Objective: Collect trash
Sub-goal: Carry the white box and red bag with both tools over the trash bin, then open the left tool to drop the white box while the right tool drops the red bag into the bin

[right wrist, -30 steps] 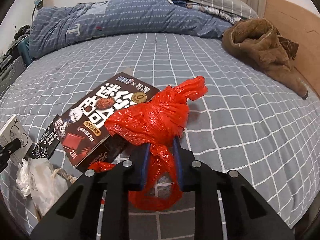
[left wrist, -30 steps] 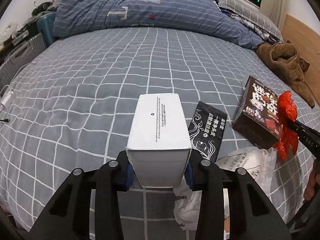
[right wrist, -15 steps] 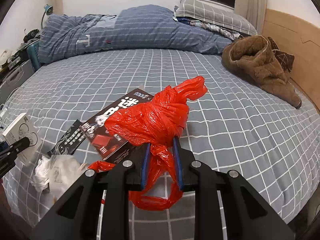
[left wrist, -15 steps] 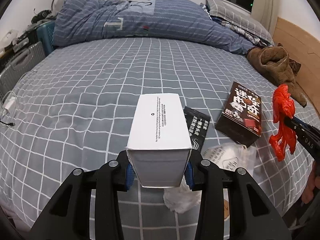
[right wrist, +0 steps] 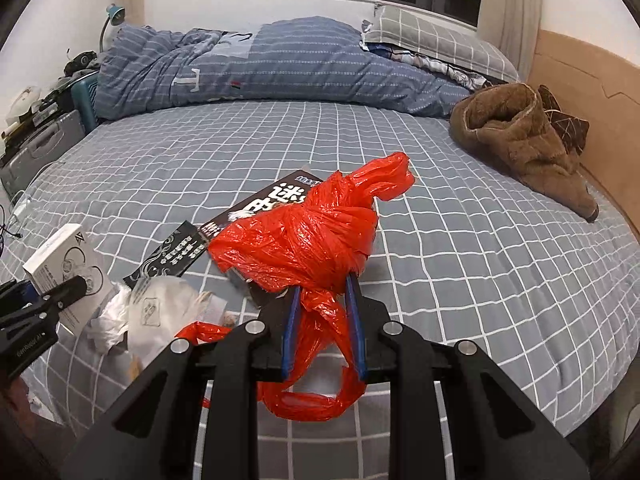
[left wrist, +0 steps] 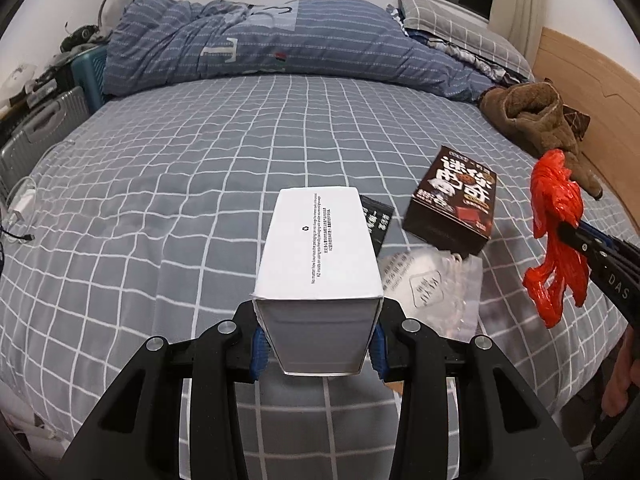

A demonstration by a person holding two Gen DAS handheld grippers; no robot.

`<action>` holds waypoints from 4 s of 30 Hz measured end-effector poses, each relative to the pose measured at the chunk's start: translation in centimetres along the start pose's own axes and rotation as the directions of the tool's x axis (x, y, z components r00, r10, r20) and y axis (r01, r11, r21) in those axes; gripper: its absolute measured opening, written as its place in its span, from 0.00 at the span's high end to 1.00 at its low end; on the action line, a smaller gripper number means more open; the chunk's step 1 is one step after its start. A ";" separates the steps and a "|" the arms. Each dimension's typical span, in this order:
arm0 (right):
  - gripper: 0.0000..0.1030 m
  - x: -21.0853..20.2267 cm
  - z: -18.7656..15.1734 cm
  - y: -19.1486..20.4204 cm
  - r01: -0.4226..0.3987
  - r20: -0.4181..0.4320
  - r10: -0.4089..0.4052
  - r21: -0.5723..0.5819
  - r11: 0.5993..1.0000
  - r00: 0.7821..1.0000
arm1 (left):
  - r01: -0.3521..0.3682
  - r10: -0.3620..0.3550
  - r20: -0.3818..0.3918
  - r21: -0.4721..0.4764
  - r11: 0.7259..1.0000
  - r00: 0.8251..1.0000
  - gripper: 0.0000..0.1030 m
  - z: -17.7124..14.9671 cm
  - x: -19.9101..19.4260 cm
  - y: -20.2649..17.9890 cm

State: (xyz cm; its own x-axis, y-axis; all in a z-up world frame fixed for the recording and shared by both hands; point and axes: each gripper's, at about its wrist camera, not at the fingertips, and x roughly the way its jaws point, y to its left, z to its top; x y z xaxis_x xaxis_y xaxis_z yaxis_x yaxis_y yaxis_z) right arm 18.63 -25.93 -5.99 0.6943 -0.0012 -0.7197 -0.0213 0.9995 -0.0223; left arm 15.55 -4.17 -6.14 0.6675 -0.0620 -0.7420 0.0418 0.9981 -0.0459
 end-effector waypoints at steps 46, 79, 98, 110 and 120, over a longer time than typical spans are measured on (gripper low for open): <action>0.80 -9.7 -7.5 3.4 -0.061 -0.007 0.060 -0.024 0.998 0.998 | 0.005 -0.005 -0.020 0.016 1.000 1.000 0.63 -7.4 -7.5 -1.8; 0.80 -15.5 -15.5 5.3 -0.099 -0.083 0.097 -0.024 0.995 0.992 | 0.025 -0.024 -0.066 0.011 1.000 0.998 0.63 -15.2 -13.1 -2.7; 0.80 -18.5 -22.2 5.0 -0.109 -0.219 0.105 -0.007 0.994 0.970 | 0.035 -0.034 -0.189 0.001 0.999 0.981 0.63 -21.4 -14.7 -3.6; 0.80 -12.0 -27.8 3.4 -0.110 -0.429 0.139 0.091 0.990 0.893 | 0.068 -0.063 -0.317 0.005 0.998 0.946 0.63 -25.1 -8.2 -3.9; 0.80 -6.3 -29.0 3.3 -0.078 -0.525 0.115 0.091 0.993 0.843 | 0.074 -0.047 -0.435 0.045 0.996 0.899 0.63 -26.9 -0.9 -5.4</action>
State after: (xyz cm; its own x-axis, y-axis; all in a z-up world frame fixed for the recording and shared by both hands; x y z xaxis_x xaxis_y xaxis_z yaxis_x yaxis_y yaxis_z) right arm -6.65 -23.56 -21.70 0.2056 0.0974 -0.9738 -0.0095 0.9952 0.0975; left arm -5.26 -9.47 -23.25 0.2754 -0.1022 -0.9559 0.1244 0.9898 -0.0700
